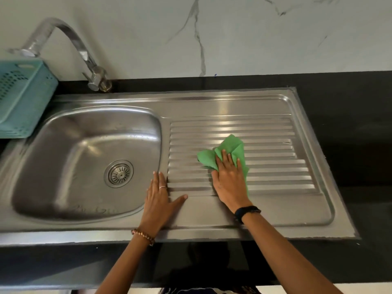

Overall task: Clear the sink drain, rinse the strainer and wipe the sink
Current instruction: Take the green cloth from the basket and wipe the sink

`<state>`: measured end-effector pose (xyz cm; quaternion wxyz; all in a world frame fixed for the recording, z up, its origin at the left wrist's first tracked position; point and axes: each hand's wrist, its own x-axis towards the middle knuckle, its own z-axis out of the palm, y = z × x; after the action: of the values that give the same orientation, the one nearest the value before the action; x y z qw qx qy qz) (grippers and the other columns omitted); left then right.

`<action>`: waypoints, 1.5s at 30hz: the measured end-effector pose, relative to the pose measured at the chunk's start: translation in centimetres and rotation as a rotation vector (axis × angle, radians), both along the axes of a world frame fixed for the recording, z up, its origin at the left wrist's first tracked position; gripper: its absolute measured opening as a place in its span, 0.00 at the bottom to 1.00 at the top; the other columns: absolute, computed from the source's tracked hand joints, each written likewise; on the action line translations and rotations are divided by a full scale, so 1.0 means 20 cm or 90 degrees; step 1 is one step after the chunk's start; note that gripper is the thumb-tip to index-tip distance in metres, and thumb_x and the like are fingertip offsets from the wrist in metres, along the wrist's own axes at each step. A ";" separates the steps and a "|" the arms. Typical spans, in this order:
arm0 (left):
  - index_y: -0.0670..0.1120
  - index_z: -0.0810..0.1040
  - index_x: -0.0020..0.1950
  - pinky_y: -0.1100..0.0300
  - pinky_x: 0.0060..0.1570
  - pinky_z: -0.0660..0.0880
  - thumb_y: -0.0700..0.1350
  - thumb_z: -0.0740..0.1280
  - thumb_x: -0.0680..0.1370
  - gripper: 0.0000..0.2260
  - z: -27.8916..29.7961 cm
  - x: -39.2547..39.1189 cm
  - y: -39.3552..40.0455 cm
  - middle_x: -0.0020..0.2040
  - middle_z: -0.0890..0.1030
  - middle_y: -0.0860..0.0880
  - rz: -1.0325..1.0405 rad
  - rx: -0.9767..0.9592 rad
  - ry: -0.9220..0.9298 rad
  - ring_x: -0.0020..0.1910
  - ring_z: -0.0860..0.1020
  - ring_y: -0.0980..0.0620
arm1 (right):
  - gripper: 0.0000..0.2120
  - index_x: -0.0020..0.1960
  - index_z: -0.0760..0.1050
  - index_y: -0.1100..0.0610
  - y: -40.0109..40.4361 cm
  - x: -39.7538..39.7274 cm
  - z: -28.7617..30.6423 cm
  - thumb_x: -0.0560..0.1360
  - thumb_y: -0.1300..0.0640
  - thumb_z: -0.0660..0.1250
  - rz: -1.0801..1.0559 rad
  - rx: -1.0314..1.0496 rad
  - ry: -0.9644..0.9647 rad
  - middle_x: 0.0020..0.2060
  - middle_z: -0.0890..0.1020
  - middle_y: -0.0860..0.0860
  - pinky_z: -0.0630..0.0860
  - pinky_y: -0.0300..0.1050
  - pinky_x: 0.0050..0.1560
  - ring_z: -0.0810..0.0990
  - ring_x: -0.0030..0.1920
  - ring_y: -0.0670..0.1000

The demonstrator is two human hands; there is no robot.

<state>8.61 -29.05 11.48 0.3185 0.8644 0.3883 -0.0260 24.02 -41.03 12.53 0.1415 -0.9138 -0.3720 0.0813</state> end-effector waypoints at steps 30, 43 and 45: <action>0.47 0.35 0.75 0.45 0.70 0.32 0.67 0.58 0.73 0.44 0.06 0.41 -0.67 0.77 0.38 0.47 -0.212 0.056 0.051 0.75 0.36 0.49 | 0.22 0.74 0.57 0.49 -0.45 0.25 -0.01 0.80 0.54 0.50 0.101 0.006 0.020 0.75 0.59 0.47 0.42 0.51 0.76 0.55 0.75 0.47; 0.51 0.40 0.76 0.42 0.68 0.32 0.63 0.55 0.76 0.36 0.04 0.43 -0.73 0.77 0.37 0.47 -0.211 0.109 0.093 0.75 0.36 0.48 | 0.22 0.74 0.58 0.57 -0.96 0.44 0.06 0.81 0.53 0.48 -0.089 -0.089 -0.033 0.76 0.58 0.54 0.52 0.55 0.75 0.52 0.76 0.51; 0.52 0.40 0.75 0.42 0.69 0.33 0.62 0.56 0.76 0.36 0.04 0.34 -0.64 0.77 0.38 0.48 -0.160 0.120 0.082 0.75 0.37 0.47 | 0.23 0.74 0.57 0.59 -0.94 0.36 0.04 0.81 0.53 0.49 -0.127 -0.038 -0.012 0.75 0.59 0.56 0.50 0.54 0.76 0.54 0.76 0.52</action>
<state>15.50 -41.94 12.27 0.2043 0.9288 0.2973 -0.0843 31.17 -59.79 13.33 0.1177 -0.9510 -0.2775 0.0690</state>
